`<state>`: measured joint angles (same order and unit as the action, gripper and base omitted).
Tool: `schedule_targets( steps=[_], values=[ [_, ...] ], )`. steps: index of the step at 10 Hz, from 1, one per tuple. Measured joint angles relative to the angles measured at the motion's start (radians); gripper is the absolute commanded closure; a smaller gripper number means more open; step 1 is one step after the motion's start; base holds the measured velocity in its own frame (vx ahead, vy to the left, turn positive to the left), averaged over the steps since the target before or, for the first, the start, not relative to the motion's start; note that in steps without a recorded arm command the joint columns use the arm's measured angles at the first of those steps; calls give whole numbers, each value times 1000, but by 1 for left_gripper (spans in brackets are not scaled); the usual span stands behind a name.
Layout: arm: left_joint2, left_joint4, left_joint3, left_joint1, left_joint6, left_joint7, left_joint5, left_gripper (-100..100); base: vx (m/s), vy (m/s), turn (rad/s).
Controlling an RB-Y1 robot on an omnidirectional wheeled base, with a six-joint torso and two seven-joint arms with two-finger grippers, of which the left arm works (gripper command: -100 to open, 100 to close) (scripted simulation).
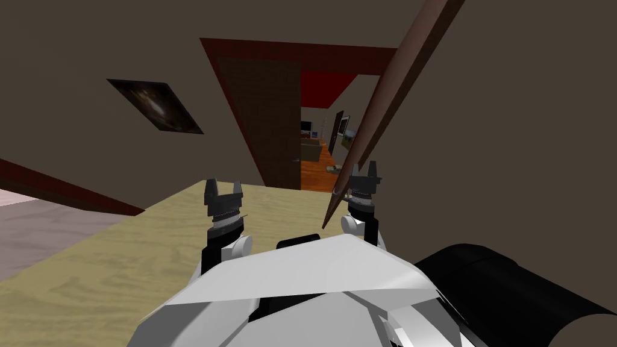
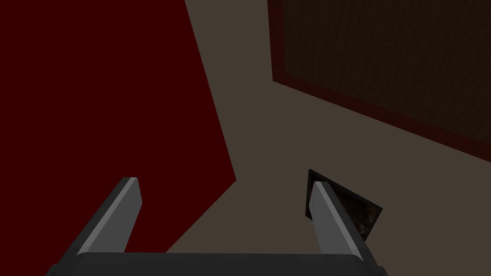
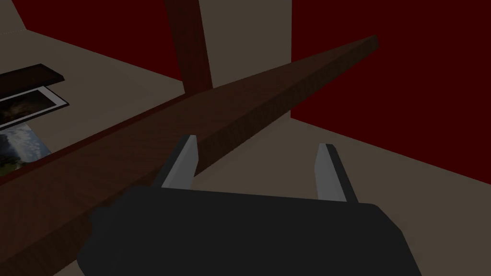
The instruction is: Pull the door open
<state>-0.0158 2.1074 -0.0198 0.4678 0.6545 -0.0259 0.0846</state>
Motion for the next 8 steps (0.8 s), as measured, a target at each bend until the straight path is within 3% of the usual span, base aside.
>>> schedule_targets(
  steps=[8],
  values=[
    [-33, -159, 14, -74, 9, 26, 25, -100, 81, 21, -25]
  ],
)
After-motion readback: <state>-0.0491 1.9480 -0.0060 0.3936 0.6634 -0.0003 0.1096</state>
